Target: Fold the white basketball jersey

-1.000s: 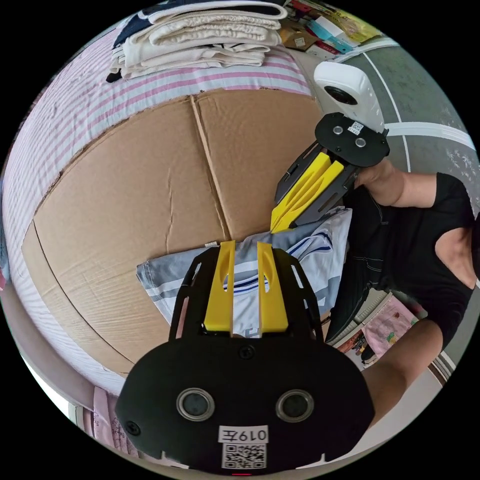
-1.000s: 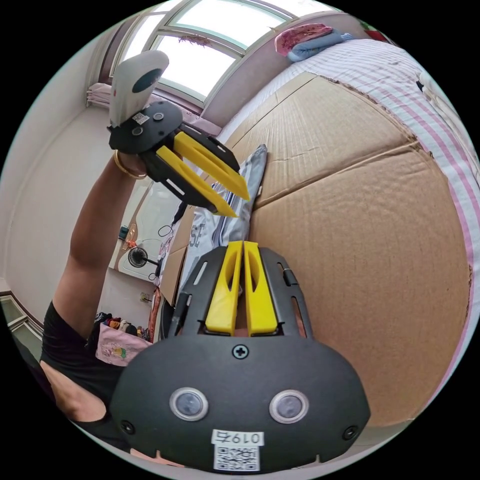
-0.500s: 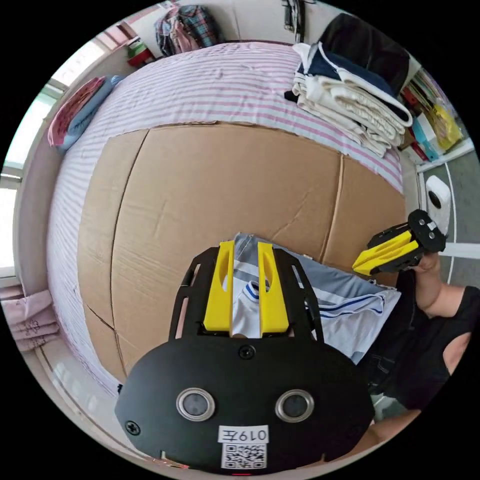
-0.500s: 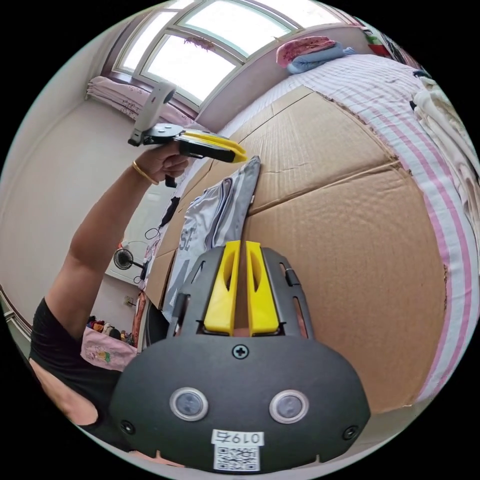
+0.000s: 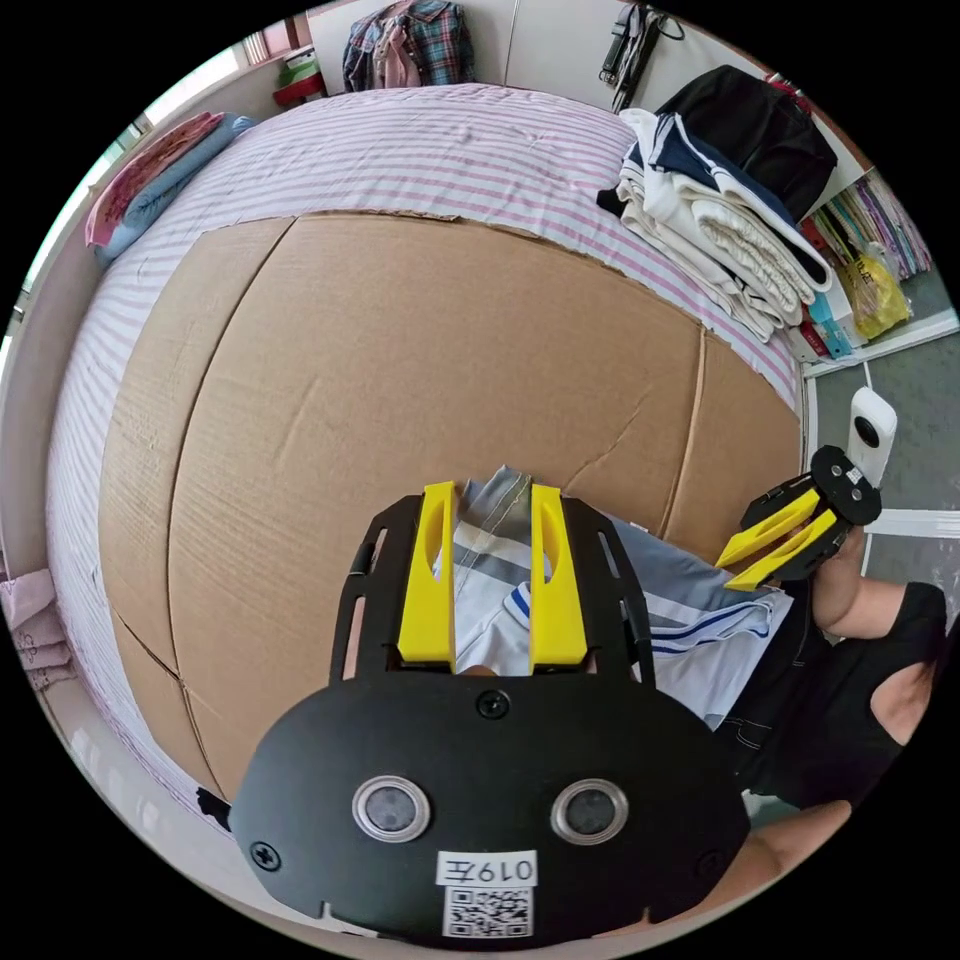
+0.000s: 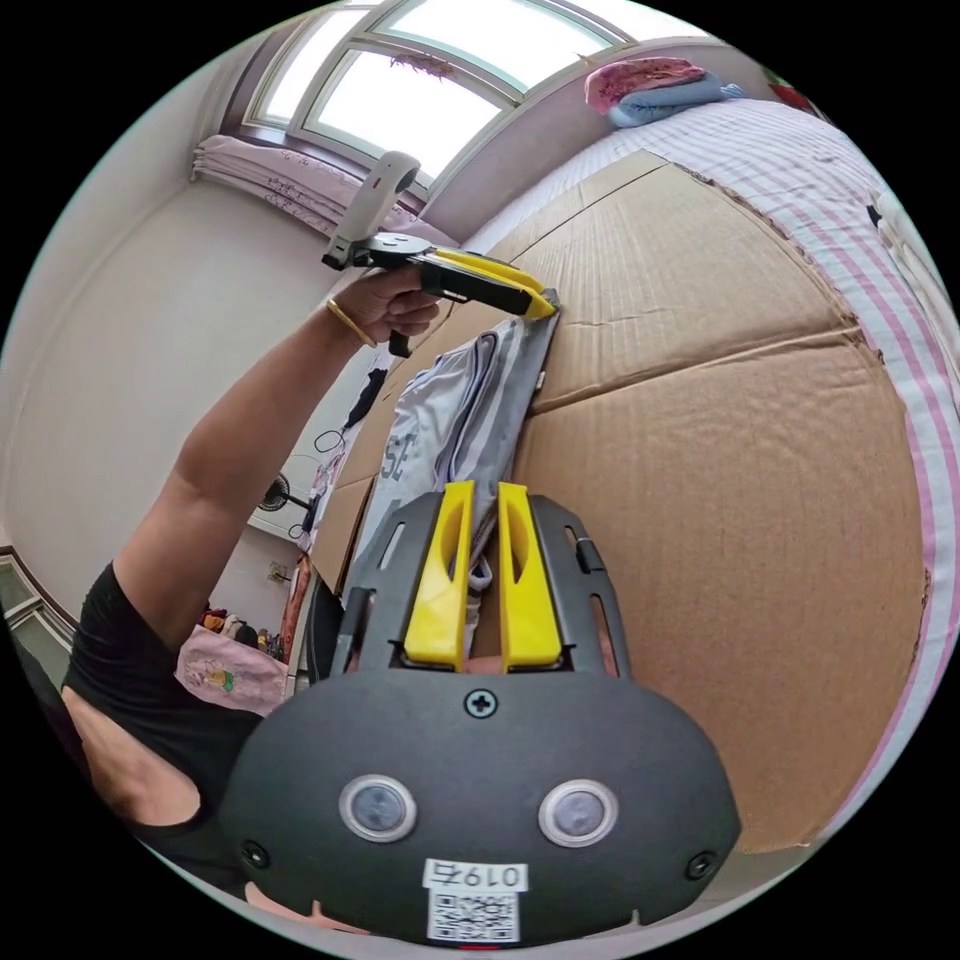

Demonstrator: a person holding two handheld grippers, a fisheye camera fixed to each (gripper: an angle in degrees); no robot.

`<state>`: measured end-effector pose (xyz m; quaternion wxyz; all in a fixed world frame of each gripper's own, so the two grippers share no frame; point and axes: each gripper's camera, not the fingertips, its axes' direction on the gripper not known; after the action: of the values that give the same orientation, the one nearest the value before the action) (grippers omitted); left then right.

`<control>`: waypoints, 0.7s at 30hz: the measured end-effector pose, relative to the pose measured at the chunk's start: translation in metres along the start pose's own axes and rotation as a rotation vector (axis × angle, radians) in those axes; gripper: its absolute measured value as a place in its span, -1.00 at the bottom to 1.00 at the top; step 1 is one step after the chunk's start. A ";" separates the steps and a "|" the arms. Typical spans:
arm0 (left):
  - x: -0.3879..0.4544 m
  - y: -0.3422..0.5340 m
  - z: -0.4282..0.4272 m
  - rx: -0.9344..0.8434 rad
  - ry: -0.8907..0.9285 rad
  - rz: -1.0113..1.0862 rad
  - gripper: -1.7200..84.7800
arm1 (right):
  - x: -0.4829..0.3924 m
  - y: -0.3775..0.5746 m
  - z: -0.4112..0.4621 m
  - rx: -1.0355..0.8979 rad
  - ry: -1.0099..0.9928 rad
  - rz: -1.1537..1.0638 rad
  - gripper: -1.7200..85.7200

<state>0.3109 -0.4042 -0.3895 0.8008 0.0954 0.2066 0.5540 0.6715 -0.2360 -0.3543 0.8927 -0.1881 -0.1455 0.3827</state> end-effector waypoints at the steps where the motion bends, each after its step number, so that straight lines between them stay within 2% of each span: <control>1: -0.001 0.002 0.001 0.004 0.008 0.003 -0.76 | 0.005 0.001 0.002 0.000 0.018 0.007 -0.92; 6: -0.008 0.022 0.011 0.023 0.062 0.028 -0.88 | 0.026 0.009 0.007 -0.002 0.020 0.008 -0.97; 10: -0.013 0.031 0.018 0.026 0.065 0.005 -0.88 | 0.044 0.017 0.017 -0.005 0.035 0.009 -0.97; 17: -0.012 0.053 0.033 0.023 0.049 -0.041 -0.77 | 0.077 0.036 0.039 -0.009 0.042 0.001 -0.97; 21: -0.010 0.084 0.014 0.156 0.019 -0.072 -0.72 | 0.095 0.049 0.053 -0.010 0.039 -0.005 -0.96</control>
<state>0.2432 -0.3819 -0.3426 0.8083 0.1446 0.2601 0.5081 0.6819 -0.1230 -0.3179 0.8955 -0.1994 -0.1305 0.3760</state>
